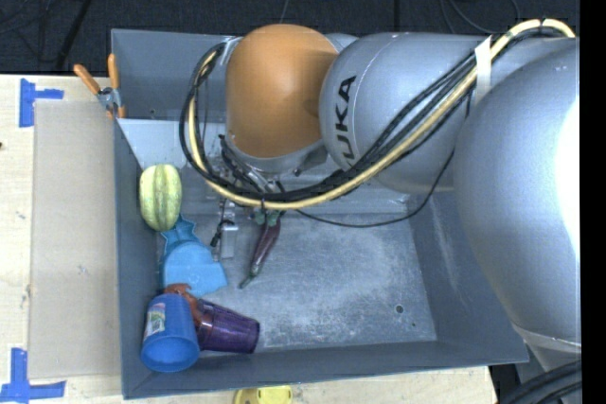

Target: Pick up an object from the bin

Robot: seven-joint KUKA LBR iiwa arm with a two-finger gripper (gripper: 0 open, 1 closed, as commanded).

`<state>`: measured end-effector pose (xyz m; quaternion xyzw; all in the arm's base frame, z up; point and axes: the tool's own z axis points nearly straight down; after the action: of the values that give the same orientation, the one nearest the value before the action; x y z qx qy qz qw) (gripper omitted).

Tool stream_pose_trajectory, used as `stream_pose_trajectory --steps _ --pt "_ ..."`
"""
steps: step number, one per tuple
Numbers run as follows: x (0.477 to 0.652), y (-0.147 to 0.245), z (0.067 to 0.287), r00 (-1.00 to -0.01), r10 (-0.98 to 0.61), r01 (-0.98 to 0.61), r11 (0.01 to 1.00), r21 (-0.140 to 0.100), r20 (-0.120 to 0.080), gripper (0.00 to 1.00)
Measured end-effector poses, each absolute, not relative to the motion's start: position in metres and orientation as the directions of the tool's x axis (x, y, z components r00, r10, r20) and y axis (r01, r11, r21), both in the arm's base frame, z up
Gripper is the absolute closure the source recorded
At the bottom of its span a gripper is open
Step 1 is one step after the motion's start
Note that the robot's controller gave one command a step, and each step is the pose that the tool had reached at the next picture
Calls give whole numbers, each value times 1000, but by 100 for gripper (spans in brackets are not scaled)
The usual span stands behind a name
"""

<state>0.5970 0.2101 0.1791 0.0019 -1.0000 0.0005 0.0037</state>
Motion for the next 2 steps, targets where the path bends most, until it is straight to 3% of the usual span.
stream_pose_trajectory --steps 1,2 --pt "599 209 184 -1000 0 0 1000 0 0 0" --pt "602 182 165 -1000 13 13 1000 1 0 0"
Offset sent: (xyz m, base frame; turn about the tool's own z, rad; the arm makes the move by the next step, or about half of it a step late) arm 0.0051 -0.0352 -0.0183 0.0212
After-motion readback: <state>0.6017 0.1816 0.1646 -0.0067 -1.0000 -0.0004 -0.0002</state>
